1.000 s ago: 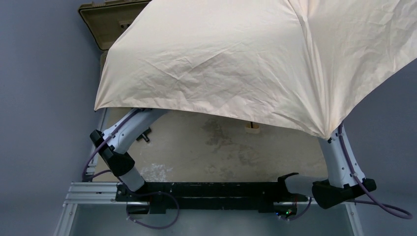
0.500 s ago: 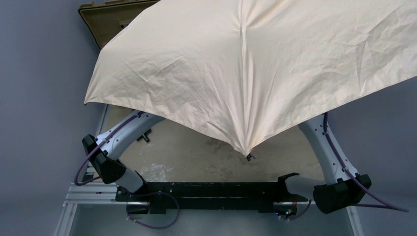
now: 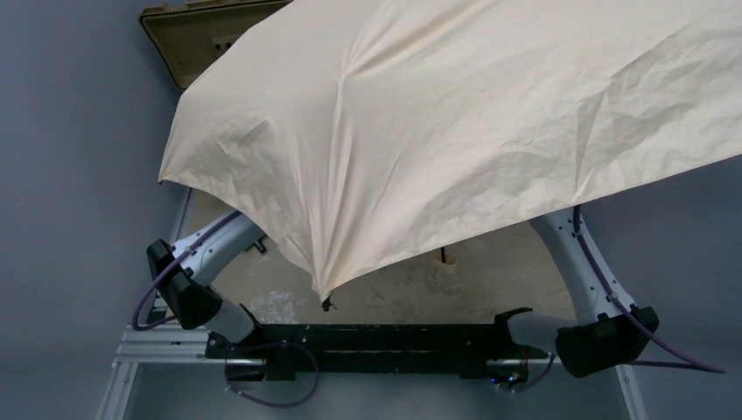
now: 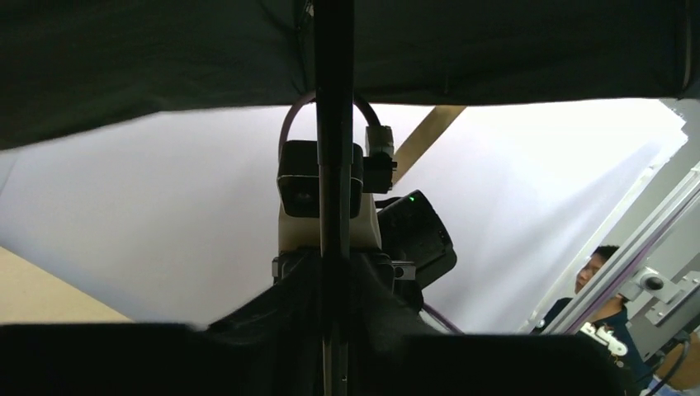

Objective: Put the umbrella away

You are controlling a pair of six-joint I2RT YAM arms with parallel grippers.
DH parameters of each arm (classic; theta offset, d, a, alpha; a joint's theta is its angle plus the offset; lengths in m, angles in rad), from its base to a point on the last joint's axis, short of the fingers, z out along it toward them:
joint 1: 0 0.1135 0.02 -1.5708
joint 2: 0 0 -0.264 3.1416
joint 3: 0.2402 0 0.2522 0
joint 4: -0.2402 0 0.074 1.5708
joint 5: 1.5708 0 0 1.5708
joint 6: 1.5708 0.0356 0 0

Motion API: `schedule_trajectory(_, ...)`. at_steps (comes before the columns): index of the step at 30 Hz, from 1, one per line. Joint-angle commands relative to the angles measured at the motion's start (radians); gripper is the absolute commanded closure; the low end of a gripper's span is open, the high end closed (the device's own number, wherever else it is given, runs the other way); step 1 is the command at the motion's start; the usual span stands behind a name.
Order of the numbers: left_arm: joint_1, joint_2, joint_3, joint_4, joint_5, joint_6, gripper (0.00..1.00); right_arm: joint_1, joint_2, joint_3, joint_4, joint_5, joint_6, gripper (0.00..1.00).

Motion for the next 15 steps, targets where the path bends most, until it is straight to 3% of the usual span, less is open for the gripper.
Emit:
schedule_trajectory(1, 0.011, -0.067, -0.022, 0.098, -0.058, 0.0, 0.61, 0.0, -0.034, 0.051, -0.109, 0.023, -0.143, 1.0)
schedule_trajectory(3, 0.016, -0.085, -0.036, 0.092, -0.11, 0.018, 0.41, 0.0, -0.037, 0.058, -0.143, 0.023, -0.172, 1.0)
schedule_trajectory(5, 0.03, -0.089, -0.037, 0.104, -0.144, 0.02, 0.34, 0.0, -0.04, 0.055, -0.142, 0.024, -0.17, 1.0)
schedule_trajectory(10, 0.059, -0.06, -0.001, 0.169, -0.205, -0.016, 0.32, 0.0, -0.04, 0.062, -0.19, 0.043, -0.215, 1.0)
schedule_trajectory(15, 0.059, -0.019, 0.071, 0.119, -0.308, -0.005, 0.33, 0.0, -0.041, 0.102, -0.313, 0.076, -0.323, 1.0)
